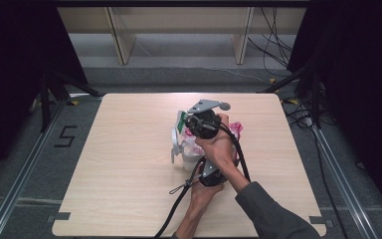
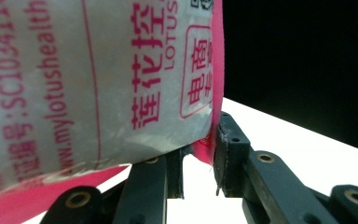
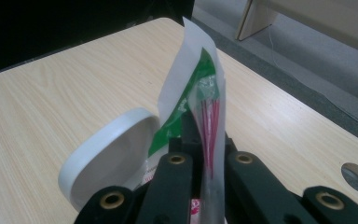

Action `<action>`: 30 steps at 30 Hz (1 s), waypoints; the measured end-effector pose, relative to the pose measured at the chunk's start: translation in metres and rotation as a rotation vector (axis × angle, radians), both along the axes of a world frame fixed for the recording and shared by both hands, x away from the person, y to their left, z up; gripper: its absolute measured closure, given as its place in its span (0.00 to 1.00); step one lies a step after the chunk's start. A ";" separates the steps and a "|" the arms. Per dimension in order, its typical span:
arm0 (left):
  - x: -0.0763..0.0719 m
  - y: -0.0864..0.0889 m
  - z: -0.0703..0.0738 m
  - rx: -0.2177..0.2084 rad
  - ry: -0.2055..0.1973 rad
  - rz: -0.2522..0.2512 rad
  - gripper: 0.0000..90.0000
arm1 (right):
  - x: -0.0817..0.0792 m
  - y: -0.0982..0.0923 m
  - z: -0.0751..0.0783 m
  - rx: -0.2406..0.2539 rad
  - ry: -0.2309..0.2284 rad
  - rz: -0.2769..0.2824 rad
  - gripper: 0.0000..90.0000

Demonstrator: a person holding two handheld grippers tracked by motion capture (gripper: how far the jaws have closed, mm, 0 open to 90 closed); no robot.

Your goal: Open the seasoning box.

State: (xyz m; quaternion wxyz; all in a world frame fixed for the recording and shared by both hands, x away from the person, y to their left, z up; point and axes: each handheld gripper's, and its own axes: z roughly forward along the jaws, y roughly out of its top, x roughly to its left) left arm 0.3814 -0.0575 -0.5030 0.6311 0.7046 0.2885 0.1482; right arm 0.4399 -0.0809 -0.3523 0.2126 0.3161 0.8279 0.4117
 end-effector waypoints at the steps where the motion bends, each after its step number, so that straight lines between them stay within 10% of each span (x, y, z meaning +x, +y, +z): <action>1: 0.000 0.000 0.000 -0.001 0.000 0.002 0.83 | 0.001 0.000 -0.001 -0.004 -0.023 0.001 1.00; 30: 0.000 0.002 0.002 -0.013 0.011 -0.015 0.83 | 0.002 0.003 -0.001 -0.019 -0.008 0.008 1.00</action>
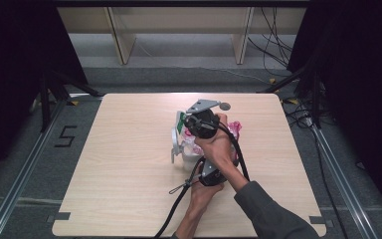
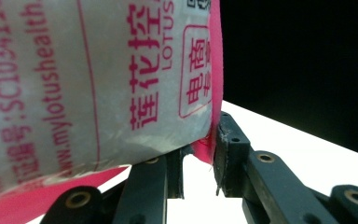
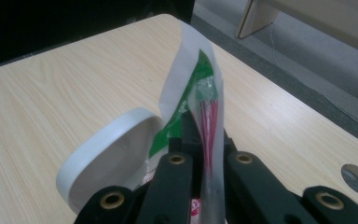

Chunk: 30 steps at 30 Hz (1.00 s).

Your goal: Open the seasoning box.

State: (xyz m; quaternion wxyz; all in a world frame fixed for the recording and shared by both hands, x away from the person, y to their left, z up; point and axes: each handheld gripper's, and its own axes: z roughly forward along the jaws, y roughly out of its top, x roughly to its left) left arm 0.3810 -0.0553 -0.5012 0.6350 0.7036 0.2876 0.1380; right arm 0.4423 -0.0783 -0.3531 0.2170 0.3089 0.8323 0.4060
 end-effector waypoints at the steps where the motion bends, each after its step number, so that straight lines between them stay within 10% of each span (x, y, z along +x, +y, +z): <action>1: 0.001 -0.001 -0.001 0.002 -0.013 0.017 0.83 | 0.000 0.000 0.000 0.000 0.000 0.000 1.00; 30: 0.000 -0.004 -0.002 -0.015 -0.016 0.017 0.83 | 0.000 0.001 0.000 -0.010 -0.016 0.005 1.00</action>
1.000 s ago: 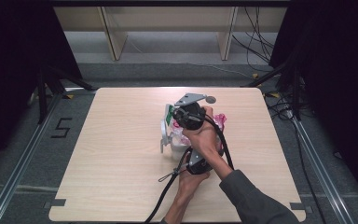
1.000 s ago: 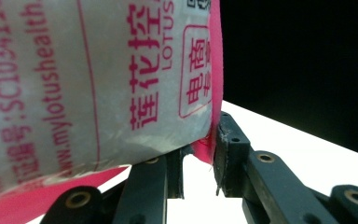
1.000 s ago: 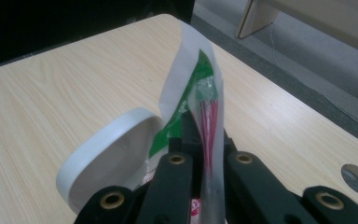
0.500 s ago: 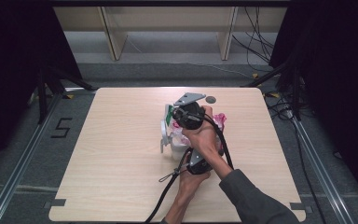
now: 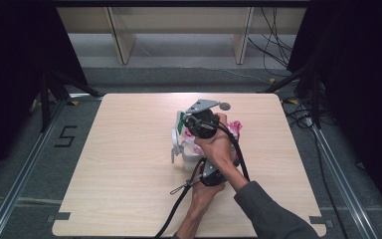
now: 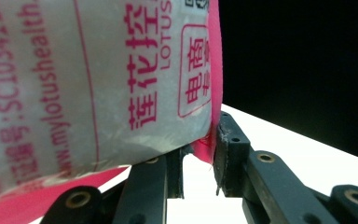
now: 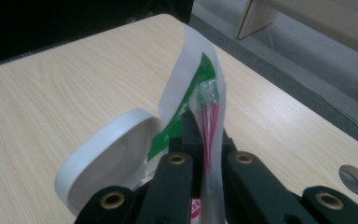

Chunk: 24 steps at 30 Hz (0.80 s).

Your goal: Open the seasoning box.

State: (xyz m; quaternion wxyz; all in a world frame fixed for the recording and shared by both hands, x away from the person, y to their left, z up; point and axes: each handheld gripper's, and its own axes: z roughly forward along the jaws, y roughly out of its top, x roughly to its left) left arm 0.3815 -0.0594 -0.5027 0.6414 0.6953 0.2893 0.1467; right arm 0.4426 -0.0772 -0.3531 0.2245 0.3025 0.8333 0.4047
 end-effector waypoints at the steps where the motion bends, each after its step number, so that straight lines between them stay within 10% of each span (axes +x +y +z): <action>1: 0.000 -0.001 -0.001 -0.002 -0.003 0.014 0.83 | 0.000 0.000 0.000 0.000 0.000 0.000 1.00; 24: 0.000 -0.002 0.000 0.003 -0.014 0.013 0.83 | -0.002 0.001 0.000 -0.004 0.000 -0.005 1.00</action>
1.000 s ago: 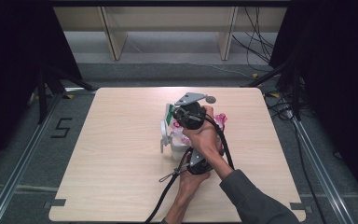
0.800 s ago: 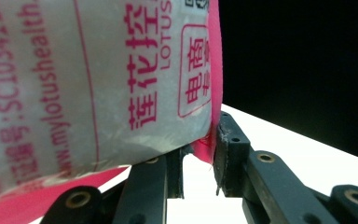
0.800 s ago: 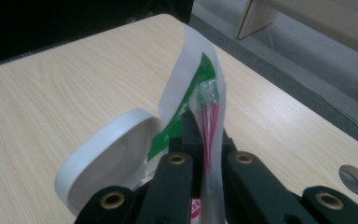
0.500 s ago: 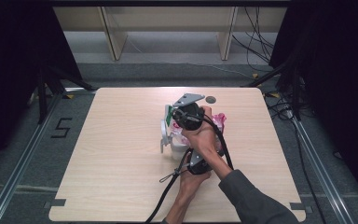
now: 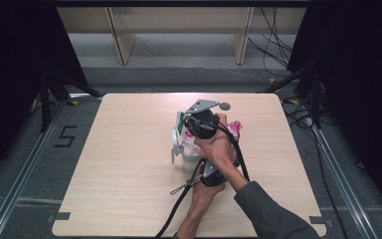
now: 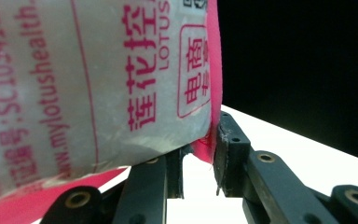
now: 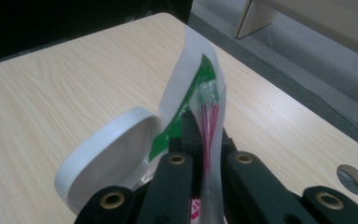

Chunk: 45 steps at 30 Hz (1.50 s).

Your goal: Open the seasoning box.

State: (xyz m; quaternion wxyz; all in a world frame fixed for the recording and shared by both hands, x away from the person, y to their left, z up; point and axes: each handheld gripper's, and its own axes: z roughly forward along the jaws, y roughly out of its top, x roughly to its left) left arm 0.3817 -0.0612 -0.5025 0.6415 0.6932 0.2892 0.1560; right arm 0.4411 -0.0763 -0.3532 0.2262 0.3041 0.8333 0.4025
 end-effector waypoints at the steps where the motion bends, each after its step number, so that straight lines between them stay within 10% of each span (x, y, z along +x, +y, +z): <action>1: 0.000 0.000 0.000 -0.001 -0.001 -0.005 0.83 | 0.000 0.000 0.000 0.000 0.000 0.000 1.00; 45: 0.000 0.000 0.000 -0.011 -0.001 0.010 0.83 | 0.000 0.004 -0.002 -0.020 0.011 0.004 1.00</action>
